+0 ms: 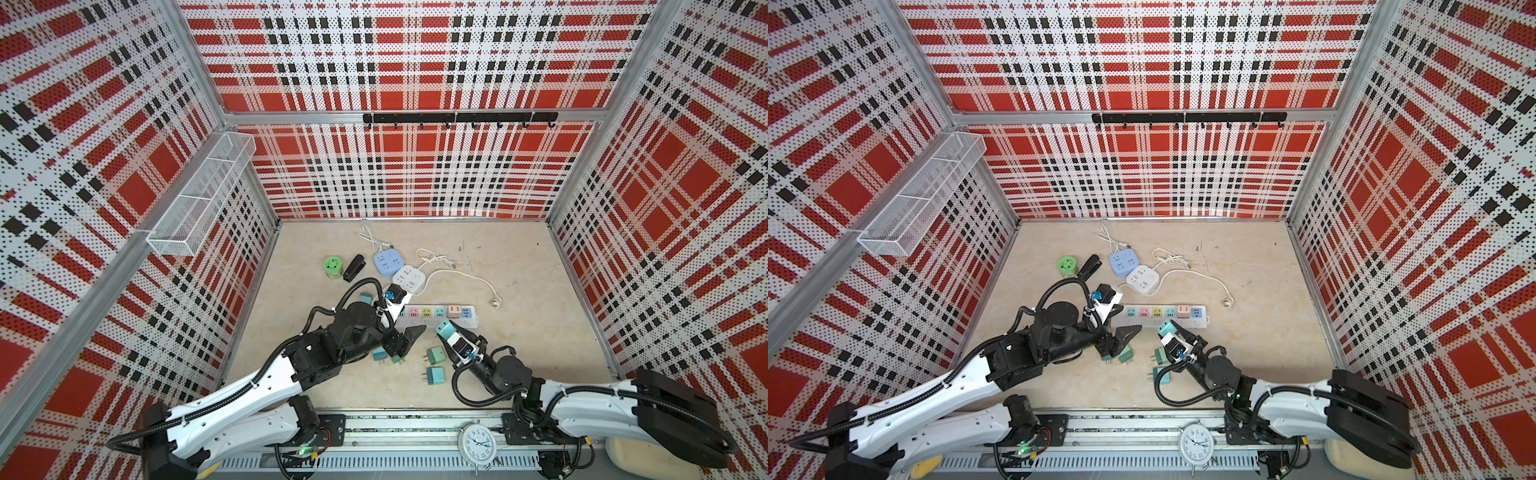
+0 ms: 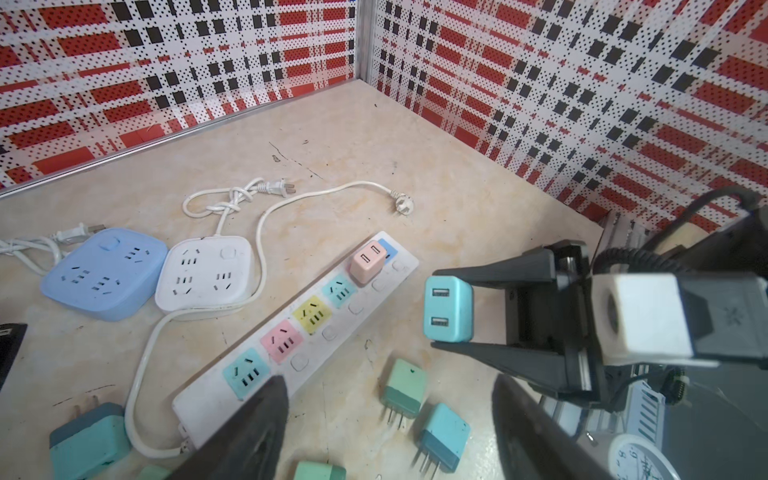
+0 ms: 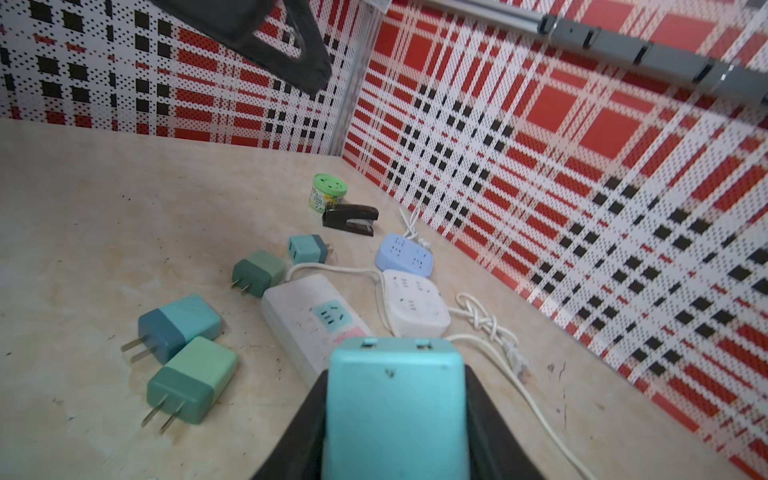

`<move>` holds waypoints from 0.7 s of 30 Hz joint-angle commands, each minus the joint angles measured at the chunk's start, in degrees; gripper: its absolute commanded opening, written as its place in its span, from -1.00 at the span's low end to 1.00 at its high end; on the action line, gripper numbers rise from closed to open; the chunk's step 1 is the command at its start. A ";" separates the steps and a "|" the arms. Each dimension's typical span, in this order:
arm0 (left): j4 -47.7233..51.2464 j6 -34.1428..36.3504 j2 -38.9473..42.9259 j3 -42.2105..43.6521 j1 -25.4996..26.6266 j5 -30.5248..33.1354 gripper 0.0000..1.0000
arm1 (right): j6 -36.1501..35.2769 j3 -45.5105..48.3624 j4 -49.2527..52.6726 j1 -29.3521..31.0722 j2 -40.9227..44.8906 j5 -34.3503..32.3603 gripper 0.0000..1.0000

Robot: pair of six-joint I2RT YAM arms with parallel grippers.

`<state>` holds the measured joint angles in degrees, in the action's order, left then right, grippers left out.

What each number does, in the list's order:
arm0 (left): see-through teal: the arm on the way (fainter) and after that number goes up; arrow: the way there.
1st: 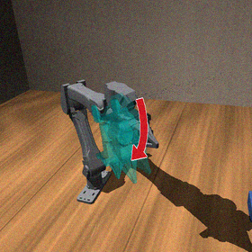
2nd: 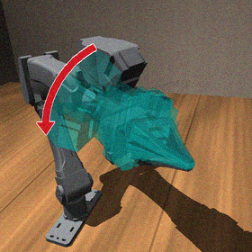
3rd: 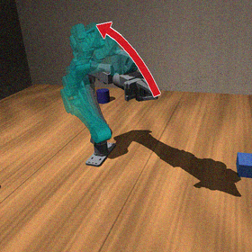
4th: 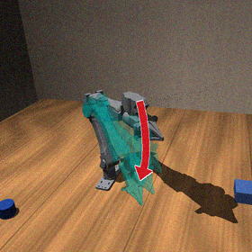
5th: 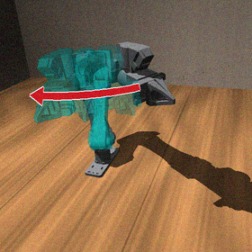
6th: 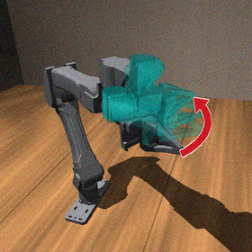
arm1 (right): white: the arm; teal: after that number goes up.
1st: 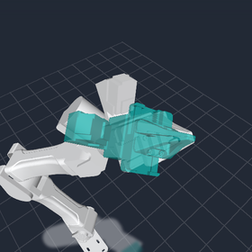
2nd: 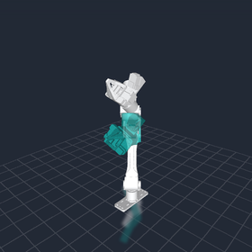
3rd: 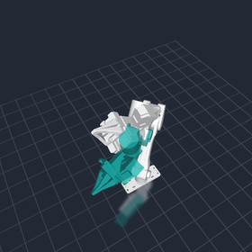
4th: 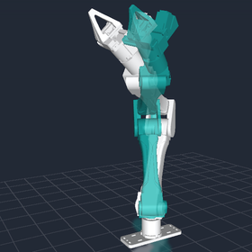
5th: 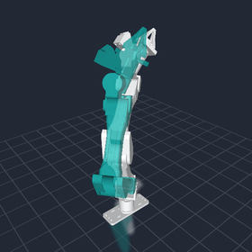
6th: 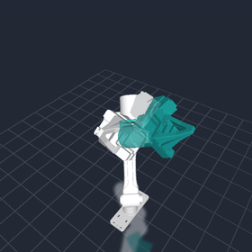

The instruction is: Insert the plug

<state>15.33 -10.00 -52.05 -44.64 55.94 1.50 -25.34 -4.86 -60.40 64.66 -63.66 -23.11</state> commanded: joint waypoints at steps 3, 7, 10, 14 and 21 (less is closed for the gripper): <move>0.38 -0.16 -1.77 -2.13 0.98 -3.43 0.55 | -9.31 1.26 -20.65 -0.77 -9.93 8.79 -1.00; 0.31 0.24 -3.97 -2.73 2.65 -4.22 0.51 | -9.50 -0.06 -20.90 -0.83 -13.09 7.89 -1.00; 0.39 0.30 -4.94 -2.55 3.20 -4.07 0.51 | -9.64 -0.02 -20.90 -0.79 -13.08 8.04 -1.00; 1.59 0.39 -6.19 -3.27 3.19 -3.52 0.51 | -8.95 1.20 -20.90 -0.78 -10.27 9.55 -1.00; 1.65 0.59 -8.14 -5.17 4.16 -4.57 0.49 | -7.36 3.19 -18.23 -0.77 -3.27 14.39 -1.00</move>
<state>16.80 -9.82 -59.57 -47.66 59.40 -2.31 -33.01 -2.46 -76.05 63.99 -69.49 -12.34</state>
